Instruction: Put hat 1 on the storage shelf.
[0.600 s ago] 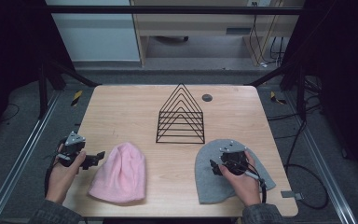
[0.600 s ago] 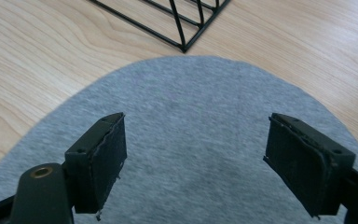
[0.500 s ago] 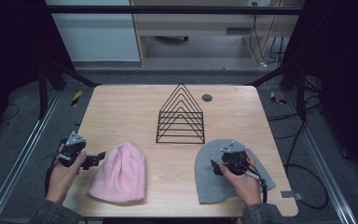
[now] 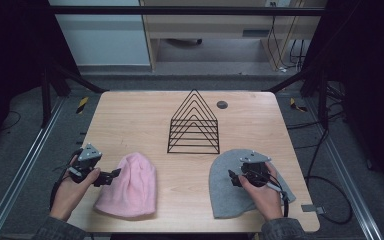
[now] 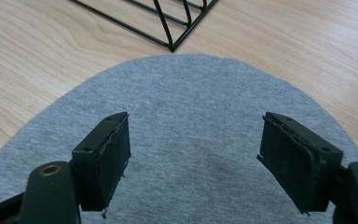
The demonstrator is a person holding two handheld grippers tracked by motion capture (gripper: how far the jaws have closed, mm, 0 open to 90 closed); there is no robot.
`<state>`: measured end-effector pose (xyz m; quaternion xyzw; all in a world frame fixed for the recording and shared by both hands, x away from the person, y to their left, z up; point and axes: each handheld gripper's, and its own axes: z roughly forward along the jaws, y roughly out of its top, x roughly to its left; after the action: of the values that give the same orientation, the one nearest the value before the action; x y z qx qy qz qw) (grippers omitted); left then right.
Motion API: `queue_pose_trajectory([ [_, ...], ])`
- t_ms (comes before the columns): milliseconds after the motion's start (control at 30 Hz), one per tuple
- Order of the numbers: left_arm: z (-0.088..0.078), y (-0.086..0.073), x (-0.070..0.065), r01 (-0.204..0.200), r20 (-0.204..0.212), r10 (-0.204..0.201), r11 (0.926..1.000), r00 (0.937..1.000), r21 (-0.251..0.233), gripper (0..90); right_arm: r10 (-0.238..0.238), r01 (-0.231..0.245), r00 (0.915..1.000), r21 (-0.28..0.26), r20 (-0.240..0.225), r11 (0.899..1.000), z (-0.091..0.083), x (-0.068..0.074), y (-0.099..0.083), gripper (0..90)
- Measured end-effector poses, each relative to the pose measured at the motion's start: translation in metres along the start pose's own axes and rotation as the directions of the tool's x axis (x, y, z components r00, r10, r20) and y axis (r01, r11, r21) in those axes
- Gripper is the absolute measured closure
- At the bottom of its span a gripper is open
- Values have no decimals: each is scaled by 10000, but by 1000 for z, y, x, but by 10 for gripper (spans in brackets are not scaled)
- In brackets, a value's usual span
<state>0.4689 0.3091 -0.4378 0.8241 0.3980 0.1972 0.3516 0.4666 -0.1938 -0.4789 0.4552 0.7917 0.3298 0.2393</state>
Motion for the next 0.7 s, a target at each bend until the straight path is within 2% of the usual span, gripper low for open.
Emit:
queue_pose_trajectory([
  [133, 1, 7, -5, -382, 244, 378, 9992, 9990, 132, 139, 101, -102, 9999, -133, -121, 9999, -2, 0, 1, 265],
  [233, 5, 18, -7, -653, 647, 645, 9978, 9958, 95, 136, 144, -145, 9999, -168, -53, 9998, -6, 0, 0, 265],
  [267, 9, 28, -6, -801, 658, 782, 9964, 9948, 264, 129, 85, -84, 10000, -243, 34, 9997, -10, 1, 0, 260],
  [333, 11, 34, -4, -872, 669, 846, 9955, 9942, 371, 124, 158, -155, 9998, -250, 104, 9996, -13, 0, -2, 242],
  [400, 18, 47, 3, -838, 757, 792, 9947, 9940, 596, 124, 197, -194, 9997, -228, 110, 9996, -13, -1, -2, 229],
  [467, 25, 57, 11, -893, 610, 836, 9913, 9946, 965, 124, 331, -330, 9991, -54, 262, 9994, -12, -3, -3, 205],
  [533, 29, 60, 14, -885, 568, 830, 9907, 9949, 1036, 126, 326, -324, 9990, -49, 319, 9995, -12, -3, -3, 201],
  [600, 35, 63, 17, -680, 755, 601, 9919, 9953, 1077, 126, 377, -377, 9983, -9, 441, 9993, -12, -3, -3, 189],
  [700, 44, 65, 19, -688, 829, 592, 9907, 9948, 1173, 144, 484, -490, 9979, 122, 435, 9987, -10, -6, -4, 174],
])
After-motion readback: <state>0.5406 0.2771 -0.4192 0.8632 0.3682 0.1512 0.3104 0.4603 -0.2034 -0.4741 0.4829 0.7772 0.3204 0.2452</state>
